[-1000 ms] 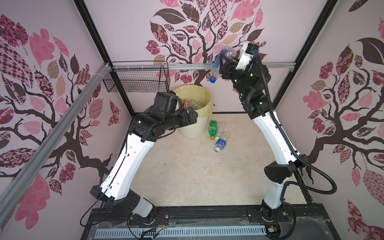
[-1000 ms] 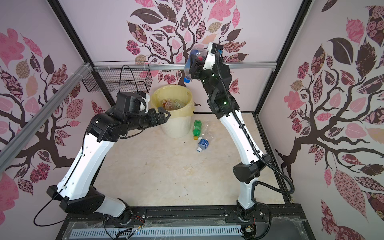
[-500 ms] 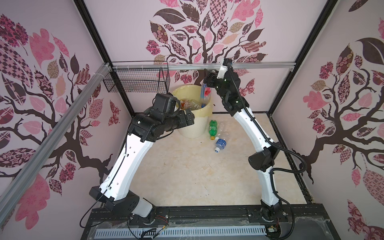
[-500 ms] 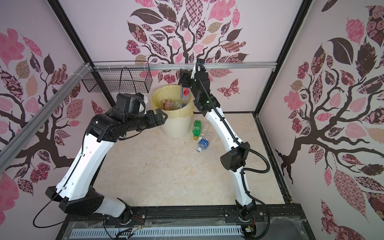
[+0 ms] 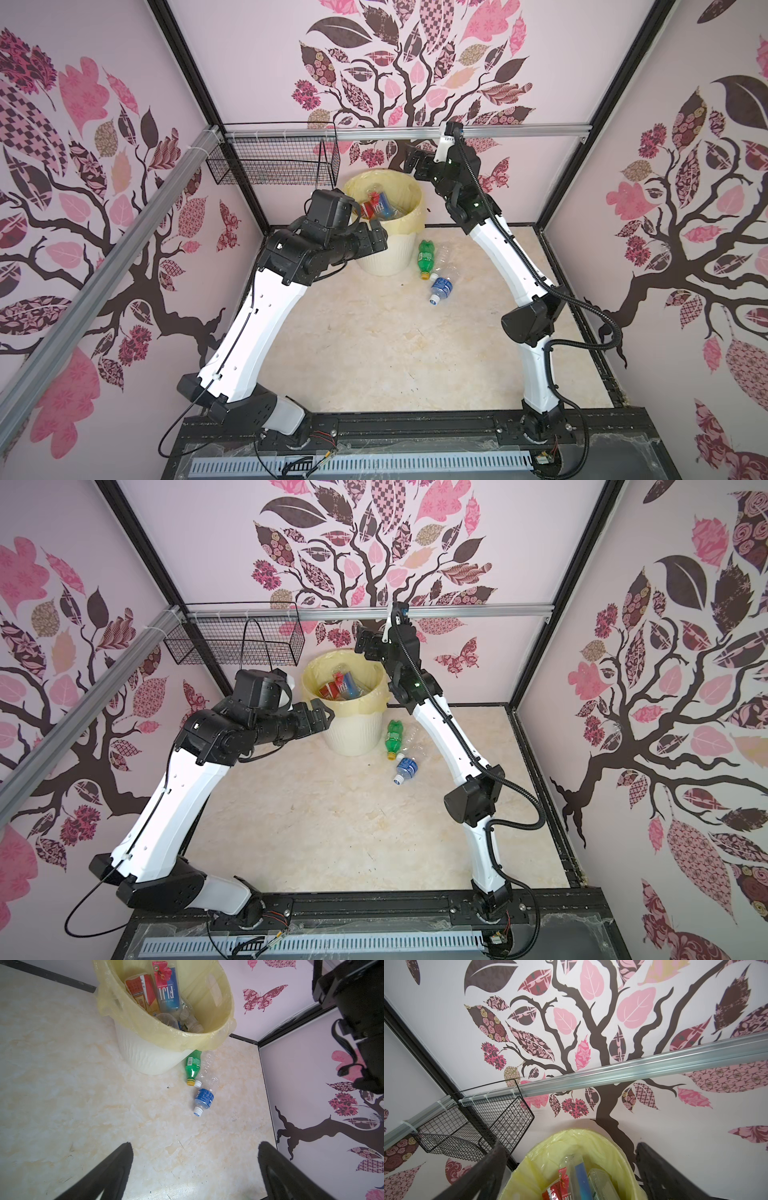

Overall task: Throw the plastic bottles in the bin
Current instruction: 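Open the right gripper to drop the flower-labelled bottle into the bin, then lower the right gripper onto the blue-labelled water bottle and close on its label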

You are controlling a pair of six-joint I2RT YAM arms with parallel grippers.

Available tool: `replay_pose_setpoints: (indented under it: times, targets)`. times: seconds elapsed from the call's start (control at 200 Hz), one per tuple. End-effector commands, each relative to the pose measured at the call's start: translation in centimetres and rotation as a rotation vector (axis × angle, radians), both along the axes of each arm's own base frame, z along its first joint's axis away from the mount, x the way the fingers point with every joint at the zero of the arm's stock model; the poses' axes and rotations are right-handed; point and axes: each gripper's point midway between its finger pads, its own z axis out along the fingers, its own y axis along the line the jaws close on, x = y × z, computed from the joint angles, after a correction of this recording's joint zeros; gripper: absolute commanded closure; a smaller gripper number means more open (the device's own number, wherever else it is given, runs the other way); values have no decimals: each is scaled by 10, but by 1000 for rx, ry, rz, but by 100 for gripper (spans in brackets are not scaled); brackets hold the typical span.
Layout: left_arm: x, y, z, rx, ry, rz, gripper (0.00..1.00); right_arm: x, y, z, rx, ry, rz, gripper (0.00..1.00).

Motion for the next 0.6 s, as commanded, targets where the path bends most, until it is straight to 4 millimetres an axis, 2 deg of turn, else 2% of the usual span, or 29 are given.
replay_pose_setpoints:
  times: [0.0, 0.215, 0.365, 0.505, 0.57, 0.595]
  targets:
    - [3, 2, -2, -22, -11, 28, 3, -31, -30, 44, 58, -30, -42, 0]
    - [3, -1, -8, -47, -6, 28, 3, -41, -38, 12, 0, 123, -55, 0]
    - [4, -9, -19, -91, 21, 17, 3, -49, -55, -32, -72, 303, -123, 0]
    - [4, -18, -31, -128, 45, 0, 3, -65, -72, -78, -138, 446, -180, 0]
    - [3, -22, -40, -137, 70, -11, 3, -75, -83, -93, -141, 496, -210, 0]
    - [2, -24, -43, -140, 77, -15, 3, -77, -86, -105, -144, 530, -213, 0]
